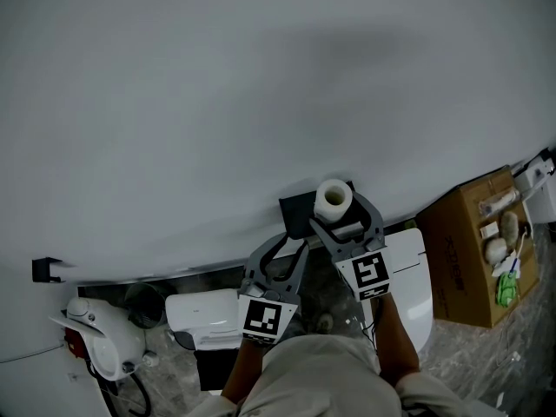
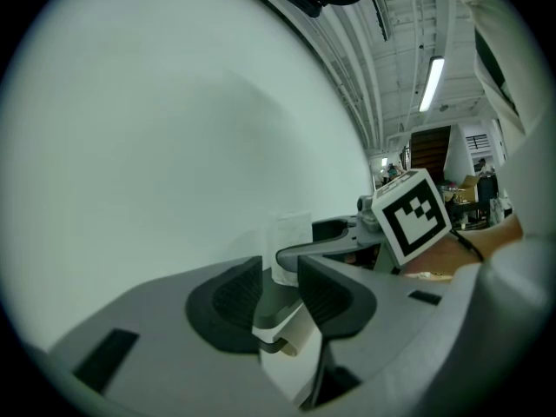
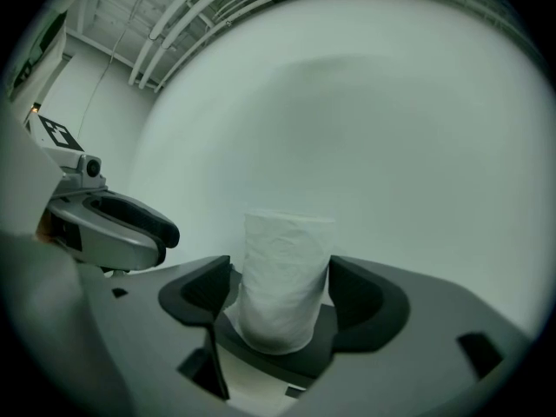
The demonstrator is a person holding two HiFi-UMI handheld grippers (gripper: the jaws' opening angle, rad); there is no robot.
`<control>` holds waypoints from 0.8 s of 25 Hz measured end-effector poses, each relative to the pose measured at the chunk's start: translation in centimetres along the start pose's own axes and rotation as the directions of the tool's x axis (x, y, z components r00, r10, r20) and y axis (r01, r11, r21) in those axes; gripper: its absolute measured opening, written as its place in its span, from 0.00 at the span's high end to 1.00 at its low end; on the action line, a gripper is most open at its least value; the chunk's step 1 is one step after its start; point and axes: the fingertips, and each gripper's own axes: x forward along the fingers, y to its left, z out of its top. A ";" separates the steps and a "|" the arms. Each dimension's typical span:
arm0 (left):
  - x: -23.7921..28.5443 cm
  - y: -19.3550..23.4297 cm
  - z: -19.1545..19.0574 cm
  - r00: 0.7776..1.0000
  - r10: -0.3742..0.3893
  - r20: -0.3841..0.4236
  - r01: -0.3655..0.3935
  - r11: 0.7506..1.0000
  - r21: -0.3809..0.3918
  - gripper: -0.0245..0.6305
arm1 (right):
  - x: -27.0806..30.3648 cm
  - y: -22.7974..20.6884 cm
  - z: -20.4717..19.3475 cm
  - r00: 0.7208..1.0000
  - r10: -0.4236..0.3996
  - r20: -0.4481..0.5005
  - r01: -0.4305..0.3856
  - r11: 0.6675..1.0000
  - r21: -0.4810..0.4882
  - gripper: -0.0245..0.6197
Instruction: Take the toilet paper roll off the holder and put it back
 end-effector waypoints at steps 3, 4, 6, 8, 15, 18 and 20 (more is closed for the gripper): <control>-0.4 0.1 0.6 1.000 0.004 0.021 -0.004 1.000 0.011 0.76 | -0.4 -0.2 0.1 1.000 -0.019 0.001 0.019 1.000 -0.004 0.40; -0.5 0.1 0.6 1.000 0.004 0.020 -0.004 1.000 0.010 0.76 | -0.5 -0.3 0.2 1.000 -0.024 0.003 0.024 1.000 -0.003 0.40; -0.7 0.0 0.4 1.000 0.002 0.007 -0.002 1.000 0.001 0.76 | -1.0 -0.6 0.3 0.999 -0.033 0.007 0.033 0.999 -0.005 0.40; -0.7 -0.2 0.6 1.000 0.004 0.006 -0.004 1.000 0.000 0.76 | -1.8 -0.9 0.4 0.999 -0.038 0.011 0.038 0.999 -0.001 0.40; -1.3 -0.6 0.9 1.000 0.014 0.016 -0.014 1.000 -0.002 0.76 | -5.2 -0.2 0.4 0.999 -0.043 0.016 0.043 0.999 0.008 0.45; -1.5 -0.8 0.9 1.000 0.011 0.018 -0.011 1.000 -0.006 0.76 | -6.4 0.5 0.4 0.999 -0.041 0.021 0.040 0.999 0.018 0.47; -1.7 -1.0 0.9 1.000 0.008 0.022 -0.008 1.000 -0.009 0.76 | -7.3 0.9 0.2 0.999 -0.045 0.015 0.044 0.999 0.027 0.47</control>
